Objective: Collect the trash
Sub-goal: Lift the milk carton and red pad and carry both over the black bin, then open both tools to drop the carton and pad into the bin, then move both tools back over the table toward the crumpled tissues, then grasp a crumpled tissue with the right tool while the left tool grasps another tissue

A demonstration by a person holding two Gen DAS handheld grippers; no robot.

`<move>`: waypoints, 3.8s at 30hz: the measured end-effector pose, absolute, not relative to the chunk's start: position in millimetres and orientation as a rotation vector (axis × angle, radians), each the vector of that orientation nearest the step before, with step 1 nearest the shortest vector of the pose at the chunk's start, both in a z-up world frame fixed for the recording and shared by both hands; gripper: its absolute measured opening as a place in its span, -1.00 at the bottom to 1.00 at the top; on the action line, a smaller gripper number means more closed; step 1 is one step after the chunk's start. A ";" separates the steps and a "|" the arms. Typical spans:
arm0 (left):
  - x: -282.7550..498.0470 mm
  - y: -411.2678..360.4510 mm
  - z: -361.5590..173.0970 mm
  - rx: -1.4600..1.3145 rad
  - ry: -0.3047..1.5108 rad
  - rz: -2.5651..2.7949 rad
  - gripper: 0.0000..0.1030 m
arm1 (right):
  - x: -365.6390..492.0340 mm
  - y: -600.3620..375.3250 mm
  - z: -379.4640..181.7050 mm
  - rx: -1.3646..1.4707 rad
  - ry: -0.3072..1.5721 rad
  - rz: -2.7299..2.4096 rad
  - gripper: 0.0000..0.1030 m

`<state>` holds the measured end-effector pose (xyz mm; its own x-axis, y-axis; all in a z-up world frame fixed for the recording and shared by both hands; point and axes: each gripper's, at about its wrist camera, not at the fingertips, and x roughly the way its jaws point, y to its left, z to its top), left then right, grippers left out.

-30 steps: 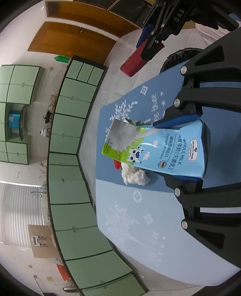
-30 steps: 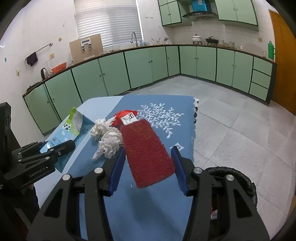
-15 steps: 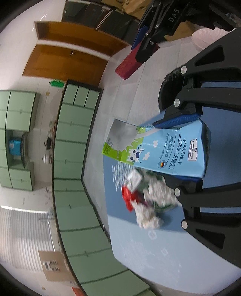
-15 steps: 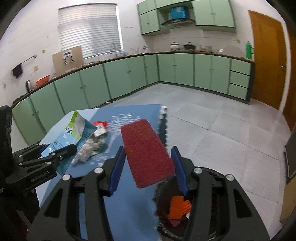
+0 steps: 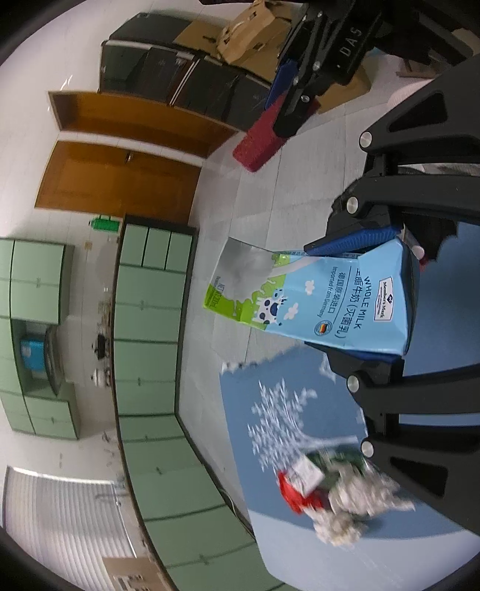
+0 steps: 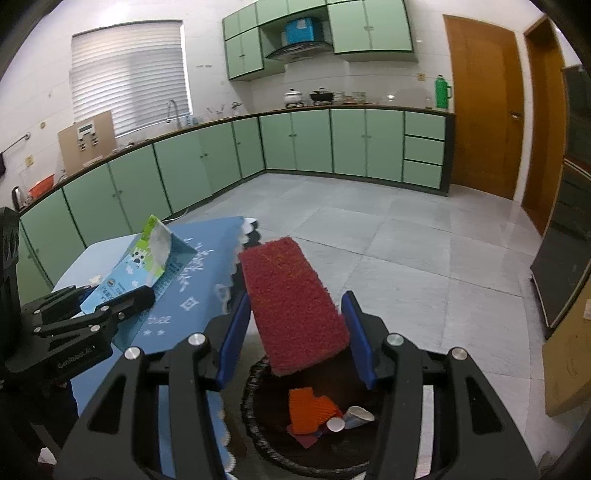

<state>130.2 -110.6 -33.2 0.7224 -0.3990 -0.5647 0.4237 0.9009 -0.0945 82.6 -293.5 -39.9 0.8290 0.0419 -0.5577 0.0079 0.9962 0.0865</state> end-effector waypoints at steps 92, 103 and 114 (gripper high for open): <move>132.0 189.5 -90.1 -0.089 0.729 0.135 0.64 | 175.3 -16.2 -104.2 0.014 0.724 0.318 0.63; 135.5 204.4 -101.9 -0.117 0.765 0.116 0.64 | 187.6 11.9 -122.6 -0.019 0.800 0.316 0.26; 143.3 202.6 -105.6 -0.136 0.784 0.099 0.64 | 188.6 13.9 -129.1 -0.007 0.847 0.392 -0.50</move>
<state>143.2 202.6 -105.6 0.7039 0.0382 -0.7092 -0.1396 0.9865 -0.0854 188.6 13.9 -129.1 0.5951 0.3345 -0.7307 -0.3403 0.9286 0.1479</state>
